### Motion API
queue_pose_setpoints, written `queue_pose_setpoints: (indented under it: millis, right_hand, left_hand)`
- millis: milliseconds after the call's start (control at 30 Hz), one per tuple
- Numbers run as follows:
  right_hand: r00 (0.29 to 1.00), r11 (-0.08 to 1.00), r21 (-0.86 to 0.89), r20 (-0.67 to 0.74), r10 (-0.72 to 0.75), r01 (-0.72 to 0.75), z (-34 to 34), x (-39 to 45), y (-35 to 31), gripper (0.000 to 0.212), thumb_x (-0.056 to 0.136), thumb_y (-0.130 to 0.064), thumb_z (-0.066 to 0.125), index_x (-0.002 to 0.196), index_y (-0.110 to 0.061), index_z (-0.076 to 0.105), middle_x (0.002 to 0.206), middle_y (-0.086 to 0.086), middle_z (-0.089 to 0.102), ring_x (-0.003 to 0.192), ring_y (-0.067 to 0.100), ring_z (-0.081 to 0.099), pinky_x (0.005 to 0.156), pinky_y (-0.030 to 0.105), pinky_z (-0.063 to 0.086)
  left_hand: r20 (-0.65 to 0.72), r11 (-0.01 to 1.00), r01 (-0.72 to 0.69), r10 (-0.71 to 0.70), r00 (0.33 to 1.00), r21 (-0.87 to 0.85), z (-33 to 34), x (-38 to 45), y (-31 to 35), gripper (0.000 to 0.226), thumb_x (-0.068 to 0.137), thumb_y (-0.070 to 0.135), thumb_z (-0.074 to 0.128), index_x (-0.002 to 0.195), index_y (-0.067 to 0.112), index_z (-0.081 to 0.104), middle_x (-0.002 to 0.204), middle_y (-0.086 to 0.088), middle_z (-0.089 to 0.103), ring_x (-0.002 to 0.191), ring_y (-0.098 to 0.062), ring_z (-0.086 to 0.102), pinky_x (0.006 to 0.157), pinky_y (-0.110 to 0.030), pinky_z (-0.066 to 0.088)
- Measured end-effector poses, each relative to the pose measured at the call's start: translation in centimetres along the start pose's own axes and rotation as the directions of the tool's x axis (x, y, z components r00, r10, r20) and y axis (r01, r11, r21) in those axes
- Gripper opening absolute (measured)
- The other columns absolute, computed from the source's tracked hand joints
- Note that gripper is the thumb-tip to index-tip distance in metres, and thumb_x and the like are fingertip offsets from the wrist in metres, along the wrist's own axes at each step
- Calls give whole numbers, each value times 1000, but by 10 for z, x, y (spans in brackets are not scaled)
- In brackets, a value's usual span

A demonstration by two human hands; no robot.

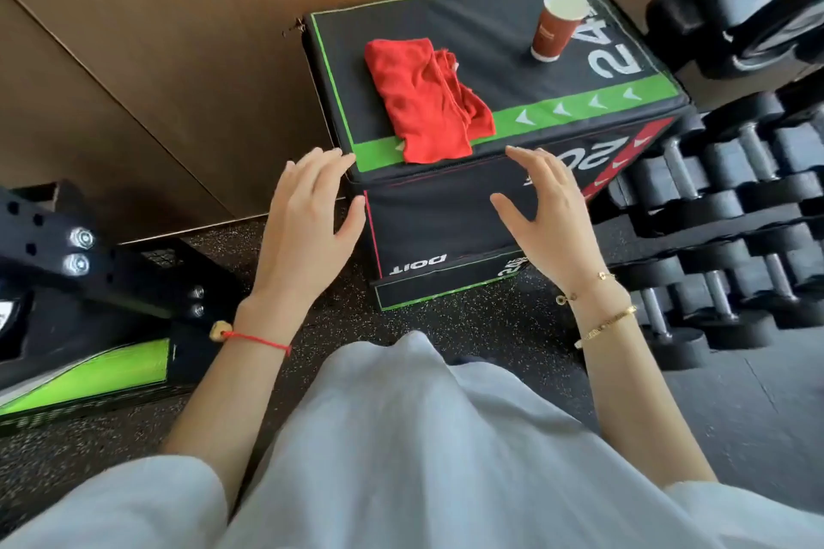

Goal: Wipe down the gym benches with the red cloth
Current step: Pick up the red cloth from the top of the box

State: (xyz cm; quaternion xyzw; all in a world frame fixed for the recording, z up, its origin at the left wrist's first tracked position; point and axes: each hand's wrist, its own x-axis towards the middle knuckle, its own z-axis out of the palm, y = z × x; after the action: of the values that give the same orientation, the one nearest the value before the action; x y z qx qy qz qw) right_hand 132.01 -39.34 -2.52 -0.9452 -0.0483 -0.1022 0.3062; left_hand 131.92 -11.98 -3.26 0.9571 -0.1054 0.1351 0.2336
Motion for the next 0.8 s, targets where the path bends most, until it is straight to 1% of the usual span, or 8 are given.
queue_pose_setpoints:
  millis: [100,233,367,500,667,800]
  right_hand:
    - [999,1000,12,33,1,-2,12,40,8,48,91,-23,61,136,-11,50,134,4,55,133,23,41,112,40,33]
    - [998,1000,10,62,-10,10,31,85,22,46,92,-24,61,134,-9,51,133,5,55,130,23,45,113,35,32]
    - [993,1000,-8,116,-8,9,49,129,40,49,93,-26,61,135,-3,49,135,9,53,132,27,43,114,37,30]
    - [980,999,-39,196,30,-22,66,174,55,61,93,-34,60,140,0,42,143,15,45,137,30,37,115,39,28]
    - [960,986,-162,268,77,-34,92,219,66,78,93,-48,55,145,4,31,150,21,35,141,34,29,117,40,21]
    - [950,975,-219,300,89,-22,111,236,68,83,89,-58,52,144,2,32,151,18,32,142,34,25,119,44,16]
  left_hand:
    - [2,1000,28,-28,1000,-4,15,35,-7,43,97,24,52,138,10,50,143,-7,51,140,-25,39,122,-42,22]
    - [6,996,94,-94,996,-12,40,69,-15,43,95,20,53,137,9,51,141,-9,52,140,-27,39,121,-44,23]
    - [14,987,161,-160,987,-15,69,98,-19,43,95,17,53,137,7,50,142,-11,50,140,-28,38,120,-47,26]
    - [35,974,225,-225,974,12,95,120,-21,45,96,16,51,140,6,47,145,-11,47,143,-28,35,121,-47,23]
    - [49,962,270,-272,961,49,122,137,-25,43,98,17,47,140,5,47,146,-12,46,143,-29,33,120,-50,24]
    - [66,948,311,-315,947,63,134,141,-27,43,98,17,47,139,5,47,147,-12,45,143,-29,32,119,-50,26]
